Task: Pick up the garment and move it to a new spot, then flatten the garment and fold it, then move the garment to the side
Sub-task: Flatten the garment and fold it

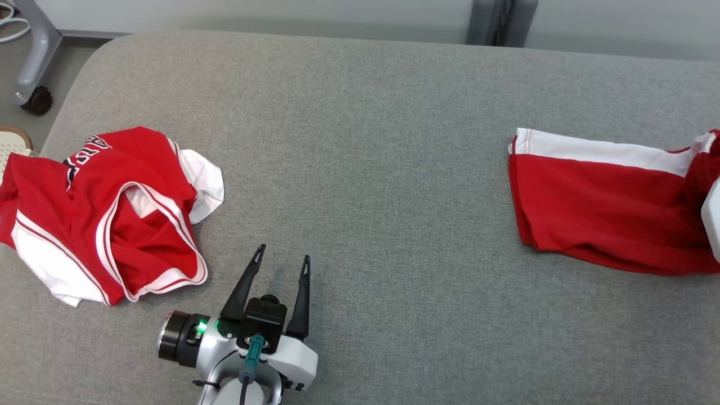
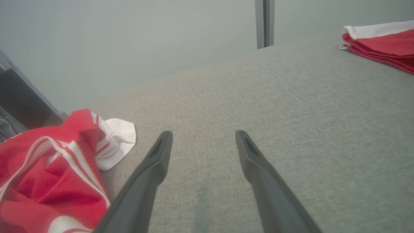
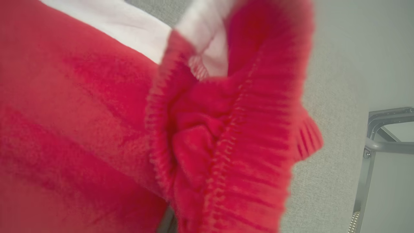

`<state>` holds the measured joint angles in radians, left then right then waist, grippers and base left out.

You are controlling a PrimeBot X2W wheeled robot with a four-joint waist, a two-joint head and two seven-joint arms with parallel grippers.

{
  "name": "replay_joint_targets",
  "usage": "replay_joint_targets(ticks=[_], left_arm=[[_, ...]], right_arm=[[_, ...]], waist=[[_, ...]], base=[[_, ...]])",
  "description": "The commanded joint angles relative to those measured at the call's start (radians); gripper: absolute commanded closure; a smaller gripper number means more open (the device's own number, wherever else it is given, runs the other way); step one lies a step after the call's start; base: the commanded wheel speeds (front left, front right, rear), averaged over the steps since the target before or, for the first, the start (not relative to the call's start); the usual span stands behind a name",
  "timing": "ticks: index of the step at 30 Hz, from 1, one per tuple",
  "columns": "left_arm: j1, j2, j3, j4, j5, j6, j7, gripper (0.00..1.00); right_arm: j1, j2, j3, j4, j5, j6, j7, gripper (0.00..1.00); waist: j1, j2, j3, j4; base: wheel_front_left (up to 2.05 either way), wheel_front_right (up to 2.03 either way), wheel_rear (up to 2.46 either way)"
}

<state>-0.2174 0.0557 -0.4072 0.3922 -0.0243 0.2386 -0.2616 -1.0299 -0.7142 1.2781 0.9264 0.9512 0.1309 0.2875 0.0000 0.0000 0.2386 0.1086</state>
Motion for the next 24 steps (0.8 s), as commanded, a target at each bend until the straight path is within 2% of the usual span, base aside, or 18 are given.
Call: replay_joint_targets(ticks=[1, 16, 24], left_arm=[[-0.009, 0.003, 0.000, 0.004, -0.005, 0.005, -0.004, 0.00], [0.026, -0.002, -0.004, 0.011, -0.029, 0.014, -0.004, 0.00], [0.040, -0.002, -0.006, 0.012, -0.040, 0.015, -0.004, 0.00]], right_arm=[[-0.007, 0.004, 0.002, -0.004, 0.016, 0.000, 0.007, 1.00], [-0.042, 0.096, 0.003, -0.039, 0.109, 0.000, 0.104, 1.00], [-0.046, 0.160, 0.003, 0.003, 0.126, 0.000, 0.152, 1.00]], waist=[[0.0000, 0.0000, -0.010, -0.003], [0.0000, 0.0000, -0.064, -0.007], [0.0000, 0.0000, -0.073, 0.007]], base=[[0.00, 0.00, 0.00], [0.00, 0.00, 0.00], [0.00, 0.00, 0.00]])
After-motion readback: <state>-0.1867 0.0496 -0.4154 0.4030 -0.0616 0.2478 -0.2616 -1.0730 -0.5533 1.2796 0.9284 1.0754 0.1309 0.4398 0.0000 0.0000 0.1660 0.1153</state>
